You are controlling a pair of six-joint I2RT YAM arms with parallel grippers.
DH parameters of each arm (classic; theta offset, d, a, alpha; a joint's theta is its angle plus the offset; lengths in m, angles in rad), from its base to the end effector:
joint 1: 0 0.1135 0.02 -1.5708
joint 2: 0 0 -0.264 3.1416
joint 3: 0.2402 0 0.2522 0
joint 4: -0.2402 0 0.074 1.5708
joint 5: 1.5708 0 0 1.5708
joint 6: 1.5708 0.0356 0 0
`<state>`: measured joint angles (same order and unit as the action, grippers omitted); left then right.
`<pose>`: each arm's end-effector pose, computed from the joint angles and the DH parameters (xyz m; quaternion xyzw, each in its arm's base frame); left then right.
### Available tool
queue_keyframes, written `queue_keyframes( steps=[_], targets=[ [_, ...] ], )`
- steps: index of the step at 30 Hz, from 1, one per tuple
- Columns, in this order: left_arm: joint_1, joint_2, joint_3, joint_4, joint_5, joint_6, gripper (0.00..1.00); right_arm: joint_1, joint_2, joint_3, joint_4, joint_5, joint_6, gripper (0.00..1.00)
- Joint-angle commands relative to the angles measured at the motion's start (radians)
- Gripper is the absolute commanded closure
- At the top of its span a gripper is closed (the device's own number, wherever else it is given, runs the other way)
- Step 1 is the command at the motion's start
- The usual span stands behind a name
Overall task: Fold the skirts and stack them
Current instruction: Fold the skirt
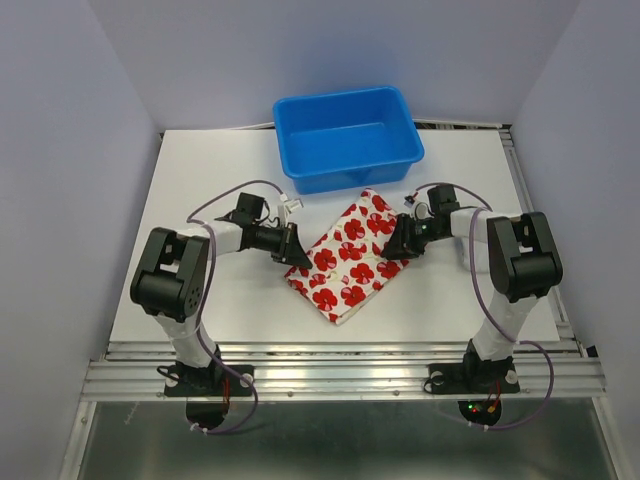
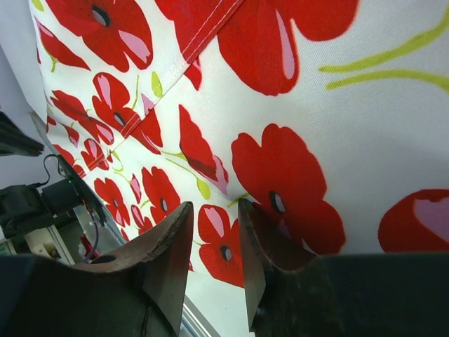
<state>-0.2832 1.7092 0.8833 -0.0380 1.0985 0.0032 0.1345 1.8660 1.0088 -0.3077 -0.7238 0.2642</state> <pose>0.3034 -0.1213 0.1670 0.2931 0.7662 -0.5262 0.2240 0.3360 0.0693 0.1277 -0.0118 0.9187 0.3772 0.1161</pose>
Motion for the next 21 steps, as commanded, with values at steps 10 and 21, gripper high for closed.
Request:
queue_keyframes(
  steps=[10,21],
  targets=[
    [0.006,0.237,-0.018,-0.022,-0.160,-0.009,0.99,-0.001,0.038,0.057,-0.028,0.224,-0.132,0.60],
    [-0.214,-0.025,0.008,-0.100,-0.187,0.144,0.78,-0.001,0.065,0.154,-0.010,0.254,-0.247,0.58]
  ],
)
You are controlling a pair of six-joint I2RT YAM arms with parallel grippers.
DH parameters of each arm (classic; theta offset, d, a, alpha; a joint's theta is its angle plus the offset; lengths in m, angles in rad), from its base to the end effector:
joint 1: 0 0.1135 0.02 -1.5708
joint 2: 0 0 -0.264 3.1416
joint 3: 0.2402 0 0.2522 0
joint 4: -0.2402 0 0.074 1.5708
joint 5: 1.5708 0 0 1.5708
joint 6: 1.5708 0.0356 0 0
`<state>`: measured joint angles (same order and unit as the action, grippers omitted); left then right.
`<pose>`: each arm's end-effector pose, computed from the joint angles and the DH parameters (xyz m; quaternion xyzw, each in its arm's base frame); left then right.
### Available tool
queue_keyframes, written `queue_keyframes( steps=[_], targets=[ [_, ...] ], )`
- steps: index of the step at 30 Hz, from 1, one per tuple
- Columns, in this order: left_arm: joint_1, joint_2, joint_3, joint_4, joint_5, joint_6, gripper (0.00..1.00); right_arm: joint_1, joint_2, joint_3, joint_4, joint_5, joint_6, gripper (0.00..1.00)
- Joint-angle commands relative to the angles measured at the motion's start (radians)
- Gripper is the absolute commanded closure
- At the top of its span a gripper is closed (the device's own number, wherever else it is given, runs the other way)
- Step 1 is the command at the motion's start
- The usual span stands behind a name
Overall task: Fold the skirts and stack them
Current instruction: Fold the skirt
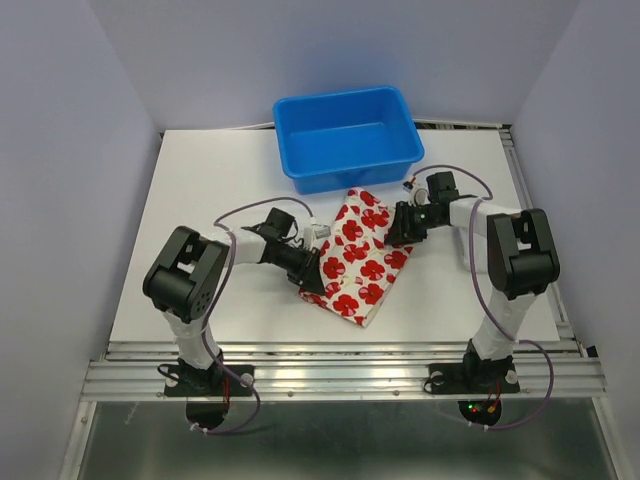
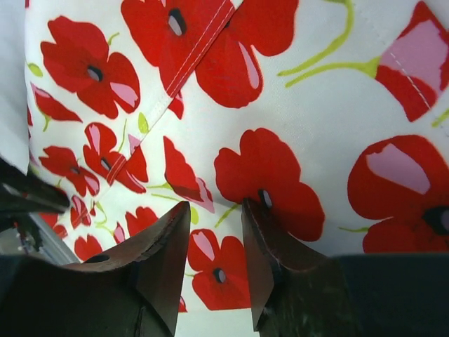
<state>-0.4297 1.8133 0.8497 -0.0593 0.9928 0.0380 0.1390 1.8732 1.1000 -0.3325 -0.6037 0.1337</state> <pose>0.2795 -0.1609 0.1231 0.3215 0.7936 -0.4960 0.1441 0.3559 0.0702 0.1450 -0.0710 0.9289 0.3165 0.1787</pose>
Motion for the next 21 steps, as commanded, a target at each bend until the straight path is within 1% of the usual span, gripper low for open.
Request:
queue_keyframes(
  steps=[1,2,3,4,5,6,7,8,9,10,11,12,13,14,15,17,19,21],
  targets=[
    [-0.099,-0.155,0.063,-0.106,-0.107,0.184,0.74,-0.006,0.067,0.078,0.009,0.140,-0.121,0.57],
    [-0.110,-0.204,0.093,-0.152,-0.141,0.224,0.66,-0.006,0.075,0.099,0.004,0.142,-0.181,0.56],
    [-0.118,-0.225,0.103,-0.175,-0.214,0.265,0.62,-0.006,0.076,0.109,0.003,0.137,-0.196,0.54],
    [-0.124,-0.248,0.110,-0.195,-0.252,0.311,0.59,-0.006,0.076,0.116,0.000,0.131,-0.209,0.52],
    [-0.130,-0.296,0.106,-0.218,-0.296,0.401,0.52,-0.006,0.073,0.132,-0.010,0.099,-0.230,0.51],
    [-0.133,-0.322,0.097,-0.223,-0.374,0.448,0.49,-0.006,0.063,0.138,-0.017,0.079,-0.233,0.48],
    [-0.139,-0.347,0.086,-0.229,-0.413,0.500,0.47,0.004,0.055,0.142,-0.025,0.056,-0.238,0.47],
    [-0.147,-0.374,0.072,-0.225,-0.449,0.598,0.43,0.004,0.047,0.149,-0.045,0.014,-0.241,0.46],
    [-0.165,-0.432,0.031,-0.214,-0.517,0.646,0.41,0.013,0.038,0.156,-0.054,-0.002,-0.238,0.46],
    [-0.176,-0.460,0.005,-0.200,-0.546,0.695,0.35,0.013,0.020,0.162,-0.063,-0.016,-0.236,0.45],
    [-0.191,-0.518,-0.017,-0.162,-0.581,0.783,0.32,0.039,0.009,0.170,-0.092,-0.036,-0.227,0.44],
    [-0.233,-0.546,-0.064,-0.140,-0.630,0.821,0.29,0.048,-0.012,0.176,-0.100,-0.041,-0.220,0.44],
    [-0.256,-0.571,-0.084,-0.123,-0.649,0.853,0.26,0.057,-0.026,0.175,-0.103,-0.047,-0.210,0.44],
    [-0.282,-0.613,-0.121,-0.087,-0.670,0.878,0.18,0.066,-0.042,0.170,-0.096,-0.051,-0.188,0.44],
    [-0.312,-0.632,-0.139,-0.061,-0.695,0.904,0.18,0.080,-0.054,0.167,-0.091,-0.048,-0.178,0.43],
    [-0.468,-0.660,-0.191,0.010,-0.814,0.902,0.17,0.091,-0.077,0.176,-0.100,-0.051,-0.151,0.42],
    [-0.538,-0.661,-0.224,0.059,-0.879,0.887,0.17,0.103,-0.091,0.182,-0.105,-0.062,-0.137,0.41],
    [-0.583,-0.638,-0.263,0.150,-0.959,0.870,0.18,0.115,-0.124,0.178,-0.114,-0.074,-0.137,0.41]
  ],
)
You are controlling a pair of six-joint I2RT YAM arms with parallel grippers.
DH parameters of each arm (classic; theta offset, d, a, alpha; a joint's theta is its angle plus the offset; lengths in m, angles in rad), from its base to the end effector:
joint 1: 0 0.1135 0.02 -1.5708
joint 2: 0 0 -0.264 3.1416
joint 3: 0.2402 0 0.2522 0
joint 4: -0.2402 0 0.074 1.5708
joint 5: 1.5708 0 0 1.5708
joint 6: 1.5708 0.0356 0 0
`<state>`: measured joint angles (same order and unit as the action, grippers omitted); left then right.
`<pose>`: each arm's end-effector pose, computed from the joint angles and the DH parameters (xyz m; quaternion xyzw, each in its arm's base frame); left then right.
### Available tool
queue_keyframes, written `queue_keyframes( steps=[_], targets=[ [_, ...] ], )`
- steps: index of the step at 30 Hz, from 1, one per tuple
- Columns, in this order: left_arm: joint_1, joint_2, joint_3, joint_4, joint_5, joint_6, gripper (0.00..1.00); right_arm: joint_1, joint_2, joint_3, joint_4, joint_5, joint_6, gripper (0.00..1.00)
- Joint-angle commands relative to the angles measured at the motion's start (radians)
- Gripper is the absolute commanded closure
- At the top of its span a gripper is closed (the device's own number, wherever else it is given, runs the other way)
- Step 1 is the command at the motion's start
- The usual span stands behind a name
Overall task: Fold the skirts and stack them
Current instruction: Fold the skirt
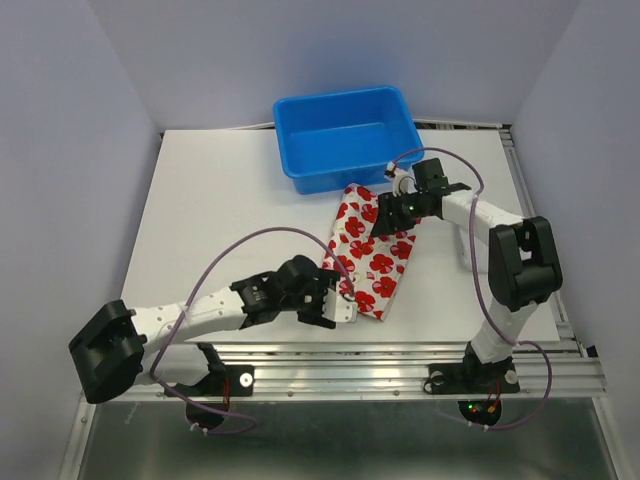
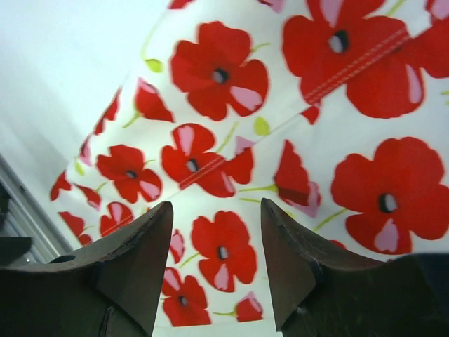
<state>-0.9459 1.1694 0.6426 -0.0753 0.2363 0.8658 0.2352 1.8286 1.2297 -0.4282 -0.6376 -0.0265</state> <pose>0.1385 -0.2062 0.2237 0.7254 0.4990 -0.1227 0.4578 0.3612 0.1084 0.1924 -0.2028 0.8959 0.3268 0.2222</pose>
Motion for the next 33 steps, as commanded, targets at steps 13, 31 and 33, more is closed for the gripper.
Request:
queue_keyframes(
  steps=[13,31,33],
  targets=[
    [-0.166,0.144,-0.159,0.364,-0.192,0.248,0.25,0.148,-0.068,-0.194,-0.011,-0.148,0.073,0.46],
    [-0.180,0.305,-0.012,0.257,-0.155,0.214,0.94,0.148,0.109,-0.188,-0.029,-0.017,-0.058,0.49],
    [-0.180,0.253,0.035,0.100,-0.106,0.164,1.00,0.148,0.103,-0.185,-0.026,-0.014,-0.069,0.49]
  ],
)
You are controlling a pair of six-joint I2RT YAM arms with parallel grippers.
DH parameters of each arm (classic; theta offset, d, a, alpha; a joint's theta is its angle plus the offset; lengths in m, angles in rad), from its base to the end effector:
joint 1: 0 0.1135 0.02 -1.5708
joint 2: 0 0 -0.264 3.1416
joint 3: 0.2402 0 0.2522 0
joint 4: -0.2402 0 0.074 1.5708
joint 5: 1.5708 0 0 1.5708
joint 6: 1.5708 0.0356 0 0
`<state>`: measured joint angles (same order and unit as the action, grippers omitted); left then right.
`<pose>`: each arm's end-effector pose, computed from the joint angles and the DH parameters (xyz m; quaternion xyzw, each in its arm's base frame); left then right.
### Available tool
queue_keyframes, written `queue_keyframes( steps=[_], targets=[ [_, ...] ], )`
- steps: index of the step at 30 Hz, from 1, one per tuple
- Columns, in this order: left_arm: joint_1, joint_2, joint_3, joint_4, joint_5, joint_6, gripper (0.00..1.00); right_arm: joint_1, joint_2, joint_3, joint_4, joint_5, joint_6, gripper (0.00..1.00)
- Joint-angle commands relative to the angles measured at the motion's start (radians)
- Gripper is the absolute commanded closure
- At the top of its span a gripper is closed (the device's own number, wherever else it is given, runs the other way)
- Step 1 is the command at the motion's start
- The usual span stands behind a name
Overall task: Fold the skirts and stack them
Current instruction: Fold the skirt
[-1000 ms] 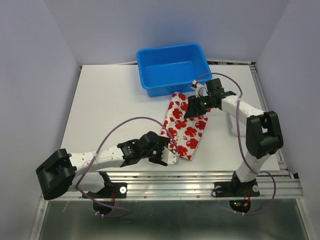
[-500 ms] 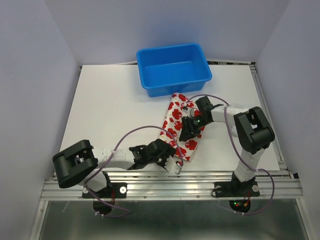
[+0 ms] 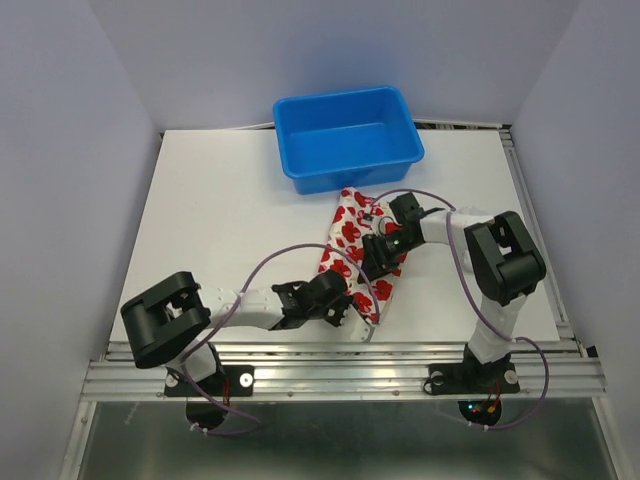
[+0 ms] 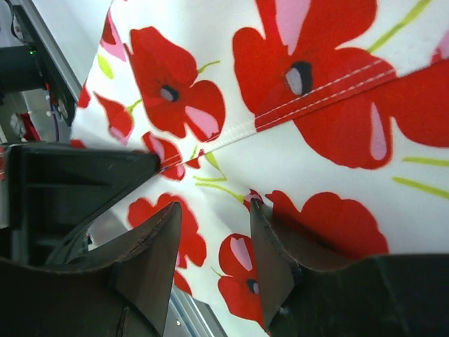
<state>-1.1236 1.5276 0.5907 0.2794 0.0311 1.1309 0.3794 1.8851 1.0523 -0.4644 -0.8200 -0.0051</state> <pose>0.1239 -0.2608 0.1484 0.8135 0.3789 -0.0123 0.4409 0.3037 0.1491 0.1291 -0.2269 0.8814 0.4113 0.0494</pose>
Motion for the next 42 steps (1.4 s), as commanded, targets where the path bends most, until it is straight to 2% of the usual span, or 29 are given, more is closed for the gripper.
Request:
queue_keyframes(
  steps=[1,2,5,13,15,19,20,24,26,29,33,38,42],
  targets=[
    [-0.002,-0.119,0.134,-0.296,0.146,-0.123,1.00,0.004,0.045,-0.006,0.007,0.167,-0.093,0.49],
    [-0.004,-0.141,0.153,-0.383,0.168,-0.140,1.00,0.004,0.037,0.001,-0.005,0.153,-0.102,0.49],
    [-0.002,-0.149,0.221,-0.512,0.236,-0.190,1.00,0.004,-0.007,0.023,-0.031,0.114,-0.102,0.46],
    [-0.002,-0.132,0.314,-0.715,0.381,-0.259,1.00,0.004,-0.064,0.204,0.012,0.024,-0.007,0.37],
    [-0.002,-0.139,0.334,-0.750,0.401,-0.299,1.00,0.004,-0.060,0.215,0.101,-0.011,0.057,0.36],
    [-0.002,-0.152,0.376,-0.784,0.428,-0.347,1.00,0.004,-0.035,0.151,0.361,-0.123,0.357,0.36],
    [-0.002,-0.156,0.383,-0.784,0.429,-0.365,1.00,0.027,-0.029,0.126,0.509,-0.163,0.482,0.37],
    [-0.002,-0.150,0.405,-0.798,0.441,-0.399,1.00,0.102,-0.015,-0.010,0.823,-0.188,0.715,0.40],
    [-0.004,-0.153,0.412,-0.806,0.446,-0.405,1.00,0.133,0.020,-0.076,0.889,-0.150,0.720,0.42],
    [-0.002,-0.156,0.440,-0.832,0.448,-0.410,1.00,0.153,0.099,-0.124,0.868,-0.076,0.622,0.45],
    [0.019,-0.150,0.523,-0.890,0.469,-0.421,1.00,0.170,0.178,-0.176,0.871,-0.057,0.596,0.48],
    [0.093,-0.109,0.626,-0.962,0.477,-0.402,1.00,0.281,0.140,-0.201,0.863,-0.047,0.585,0.47],
    [0.111,-0.084,0.658,-0.985,0.486,-0.376,1.00,0.291,0.092,-0.128,0.819,-0.068,0.581,0.42]
  ],
)
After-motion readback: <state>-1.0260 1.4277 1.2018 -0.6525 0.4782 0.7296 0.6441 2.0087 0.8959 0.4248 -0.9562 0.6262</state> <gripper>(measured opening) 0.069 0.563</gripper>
